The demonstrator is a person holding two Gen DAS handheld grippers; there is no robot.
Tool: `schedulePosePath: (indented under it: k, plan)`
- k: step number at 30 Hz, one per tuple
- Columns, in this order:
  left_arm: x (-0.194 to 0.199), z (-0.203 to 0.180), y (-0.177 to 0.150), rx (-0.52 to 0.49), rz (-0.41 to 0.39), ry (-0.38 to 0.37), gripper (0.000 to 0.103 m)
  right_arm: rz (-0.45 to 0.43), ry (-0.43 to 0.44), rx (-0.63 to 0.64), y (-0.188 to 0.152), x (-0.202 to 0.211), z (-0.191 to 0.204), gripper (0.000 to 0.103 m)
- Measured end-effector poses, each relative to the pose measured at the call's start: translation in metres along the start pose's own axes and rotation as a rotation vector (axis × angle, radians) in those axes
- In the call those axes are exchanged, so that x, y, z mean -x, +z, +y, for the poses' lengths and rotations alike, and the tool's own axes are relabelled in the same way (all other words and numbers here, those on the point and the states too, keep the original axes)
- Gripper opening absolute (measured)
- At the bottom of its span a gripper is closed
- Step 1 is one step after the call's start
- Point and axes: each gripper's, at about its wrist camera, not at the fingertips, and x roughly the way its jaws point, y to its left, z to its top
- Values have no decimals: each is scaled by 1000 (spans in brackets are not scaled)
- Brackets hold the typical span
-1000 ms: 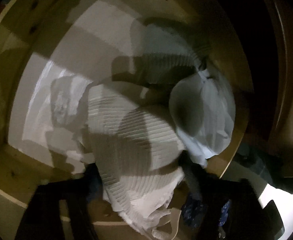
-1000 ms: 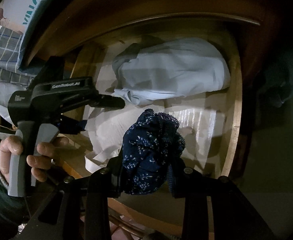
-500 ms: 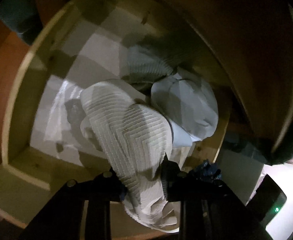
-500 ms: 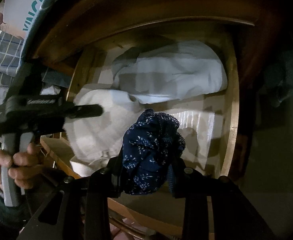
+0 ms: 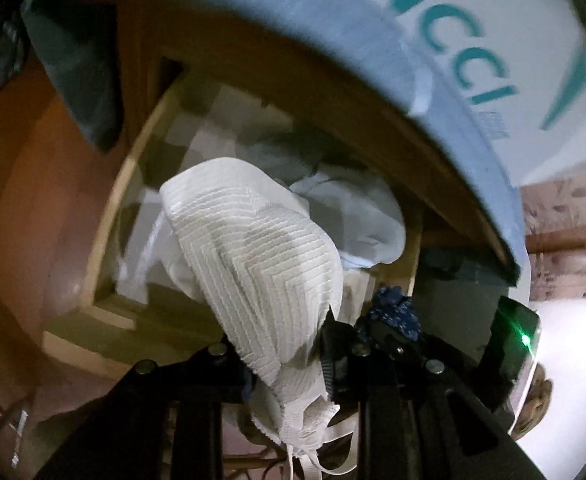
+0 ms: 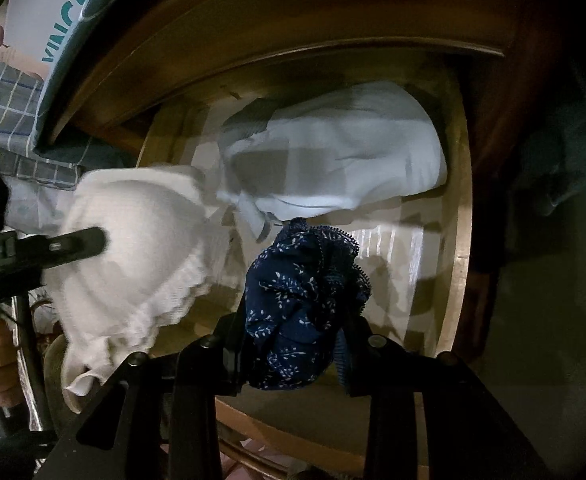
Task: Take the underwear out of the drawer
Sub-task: 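Grasp the white ribbed bra in the drawer with the left tool, then carry the white bra into the white box and open the left tool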
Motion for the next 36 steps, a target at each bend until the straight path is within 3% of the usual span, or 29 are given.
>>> schedulePosePath:
  k: [16, 21, 25, 31, 36]
  plan:
    - [109, -76, -36, -418, -247, 139, 25, 0, -1, 2, 0, -1, 0, 32]
    - [158, -100, -47, -553, -358, 202, 25, -2, -5, 6, -2, -1, -1, 32]
    - [204, -118, -49, -612, -452, 201, 25, 1, -9, 6, -1, -1, 1, 32]
    - [269, -150, -18, -628, -617, 193, 25, 7, -12, 9, 0, -3, 2, 32]
    - [288, -176, 33, -622, -743, 255, 25, 8, -4, 7, 0, -2, 0, 32]
